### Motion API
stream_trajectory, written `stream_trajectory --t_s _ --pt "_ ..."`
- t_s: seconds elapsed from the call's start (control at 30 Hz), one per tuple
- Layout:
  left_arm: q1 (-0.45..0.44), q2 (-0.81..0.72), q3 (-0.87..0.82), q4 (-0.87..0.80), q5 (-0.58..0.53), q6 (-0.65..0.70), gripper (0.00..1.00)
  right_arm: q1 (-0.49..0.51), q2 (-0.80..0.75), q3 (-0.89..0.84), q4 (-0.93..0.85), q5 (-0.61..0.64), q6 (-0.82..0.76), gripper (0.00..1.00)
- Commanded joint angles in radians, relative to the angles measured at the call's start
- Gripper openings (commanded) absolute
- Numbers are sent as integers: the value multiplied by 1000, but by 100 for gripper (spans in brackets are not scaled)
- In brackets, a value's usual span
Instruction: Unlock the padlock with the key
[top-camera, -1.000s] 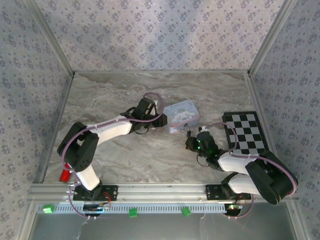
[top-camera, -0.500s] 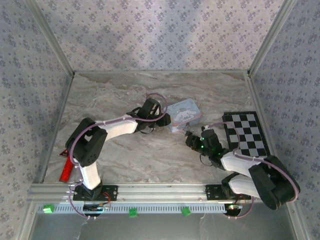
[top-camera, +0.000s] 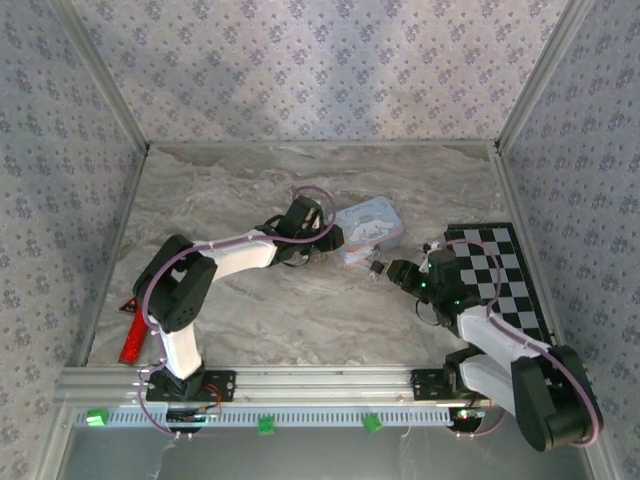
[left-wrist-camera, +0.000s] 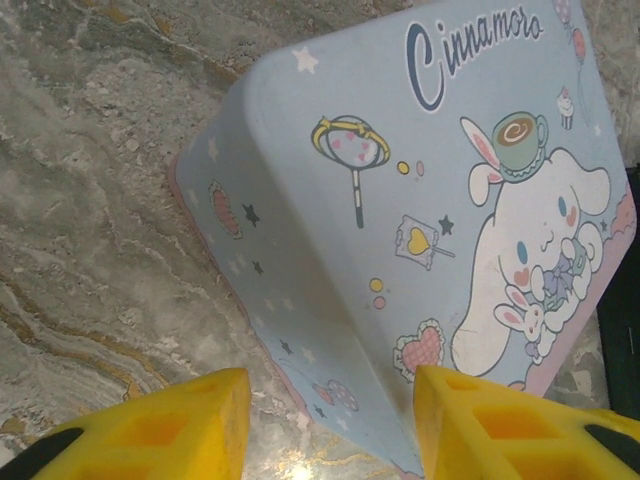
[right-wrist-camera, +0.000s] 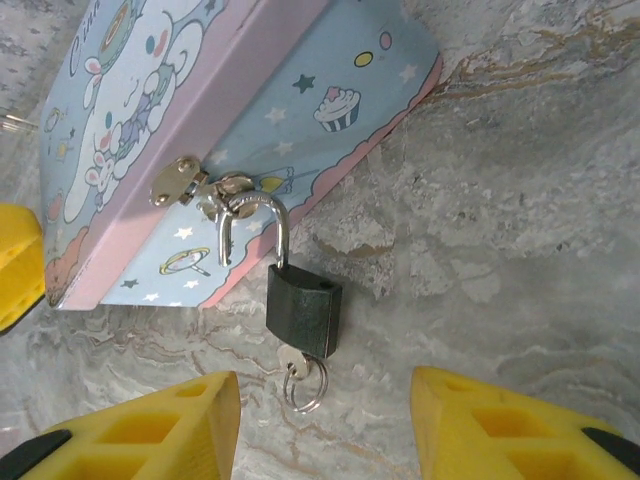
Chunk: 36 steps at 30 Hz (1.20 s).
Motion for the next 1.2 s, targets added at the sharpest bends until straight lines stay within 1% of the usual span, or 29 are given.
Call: stream_trajectory --t_s 0.0,0.1,0.17,0.3,0.43,0.57,0.77,0.87,1.07,1.17 --pt "-8 12 -12 53 -6 -23 47 -41 79 14 123 -187 -40 48" --pt "-11 18 -4 54 -4 -29 48 -50 171 29 191 -242 -56 48" --pt "-12 21 0 51 -4 -31 48 -52 220 39 221 -253 -64 49" --pt "-14 26 6 43 -6 -29 51 -49 283 37 287 -215 -73 52" --pt "-15 37 16 25 -11 -29 52 -40 316 59 278 -186 -104 53" --pt "-15 50 21 30 -10 -32 52 -23 355 89 262 -169 -147 49" --pt "-14 71 32 33 -19 -38 51 12 455 125 301 -171 -145 48" --pt "-16 70 16 38 -48 -42 51 33 493 138 303 -144 -143 47" --pt "-15 70 -2 48 -54 -51 50 67 550 155 305 -105 -142 44" --pt "-13 69 -10 60 -54 -59 50 76 578 171 299 -101 -133 38"
